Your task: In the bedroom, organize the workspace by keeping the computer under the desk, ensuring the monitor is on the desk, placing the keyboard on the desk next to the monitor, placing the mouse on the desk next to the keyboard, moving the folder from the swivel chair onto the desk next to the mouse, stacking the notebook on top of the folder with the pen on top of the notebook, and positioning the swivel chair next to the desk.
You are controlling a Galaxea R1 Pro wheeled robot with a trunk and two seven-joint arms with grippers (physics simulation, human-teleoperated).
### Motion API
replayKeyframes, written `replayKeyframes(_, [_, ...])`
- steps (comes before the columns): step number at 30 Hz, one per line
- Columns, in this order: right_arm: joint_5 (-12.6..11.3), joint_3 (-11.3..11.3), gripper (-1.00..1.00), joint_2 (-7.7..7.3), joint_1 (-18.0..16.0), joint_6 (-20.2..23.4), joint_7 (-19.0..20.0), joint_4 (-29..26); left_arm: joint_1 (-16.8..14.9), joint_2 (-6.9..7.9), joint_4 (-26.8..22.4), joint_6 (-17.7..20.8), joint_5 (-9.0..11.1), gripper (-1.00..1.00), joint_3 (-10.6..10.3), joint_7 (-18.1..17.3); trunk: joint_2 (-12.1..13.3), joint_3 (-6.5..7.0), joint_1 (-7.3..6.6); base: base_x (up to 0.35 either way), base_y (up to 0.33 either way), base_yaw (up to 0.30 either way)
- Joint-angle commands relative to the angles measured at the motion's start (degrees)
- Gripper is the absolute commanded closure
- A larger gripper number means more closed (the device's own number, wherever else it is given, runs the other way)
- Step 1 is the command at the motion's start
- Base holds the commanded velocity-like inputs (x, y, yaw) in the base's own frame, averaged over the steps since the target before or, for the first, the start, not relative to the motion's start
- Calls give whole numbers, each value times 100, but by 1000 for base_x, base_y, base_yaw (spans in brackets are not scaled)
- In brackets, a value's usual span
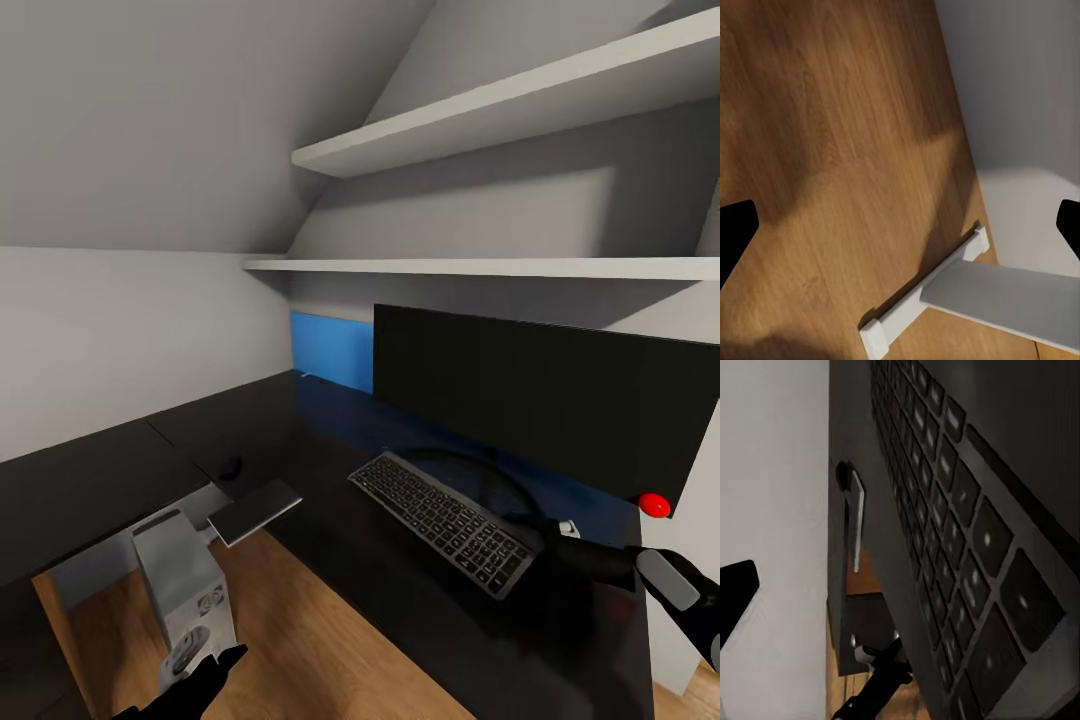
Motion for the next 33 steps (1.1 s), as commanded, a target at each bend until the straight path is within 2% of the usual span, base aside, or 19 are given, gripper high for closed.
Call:
replayKeyframes(1, [16,30,-100,-5,-9,0,53,6,-3,4,-3,13,29,-100,-7,6,-4,-7,0,0,0,0])
replayKeyframes(18, [15,23,-100,-5,-7,0,52,8,-3,4,-3,6,19,-100,-7,10,-4,-7,0,-3,-1,0])
replayKeyframes(28, [15,16,-100,-5,-11,0,52,17,-3,4,-3,4,20,-100,-9,25,-4,-7,0,-217,-93,0])
replayKeyframes(33, [15,9,-100,-5,-10,0,52,17,-3,4,-3,5,21,-100,-8,9,-4,-7,0,-62,-22,0])
